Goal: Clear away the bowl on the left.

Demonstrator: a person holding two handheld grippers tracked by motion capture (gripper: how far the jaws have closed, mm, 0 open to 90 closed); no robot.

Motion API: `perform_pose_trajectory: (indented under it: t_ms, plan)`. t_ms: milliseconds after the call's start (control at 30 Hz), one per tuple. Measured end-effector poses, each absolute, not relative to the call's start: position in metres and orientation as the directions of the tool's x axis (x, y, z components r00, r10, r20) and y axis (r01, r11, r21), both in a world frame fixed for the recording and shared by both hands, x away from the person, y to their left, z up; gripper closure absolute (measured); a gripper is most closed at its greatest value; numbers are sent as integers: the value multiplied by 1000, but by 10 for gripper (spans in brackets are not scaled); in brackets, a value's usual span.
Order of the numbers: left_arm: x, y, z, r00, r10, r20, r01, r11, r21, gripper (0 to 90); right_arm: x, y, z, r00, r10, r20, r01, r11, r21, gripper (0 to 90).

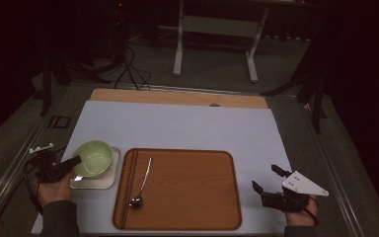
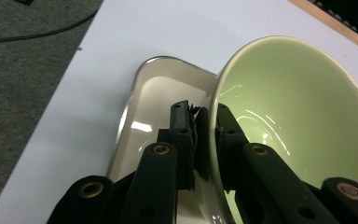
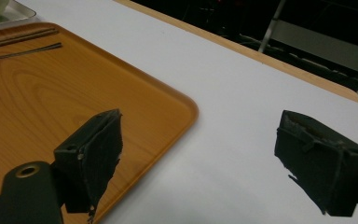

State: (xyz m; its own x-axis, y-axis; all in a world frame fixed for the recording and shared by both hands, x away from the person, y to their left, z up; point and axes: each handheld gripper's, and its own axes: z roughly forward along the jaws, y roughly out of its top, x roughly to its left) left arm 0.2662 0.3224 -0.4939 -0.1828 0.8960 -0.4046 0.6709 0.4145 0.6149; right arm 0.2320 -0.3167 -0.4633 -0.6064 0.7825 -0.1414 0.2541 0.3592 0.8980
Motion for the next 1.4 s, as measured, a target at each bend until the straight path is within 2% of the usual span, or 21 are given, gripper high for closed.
perform_pose_trajectory:
  t_ms: [1400]
  plan:
    - [275, 241, -473, 93, 915, -392, 728, 206, 653, 820, 232, -318, -463, -606, 783, -142, 253, 359, 899, 145]
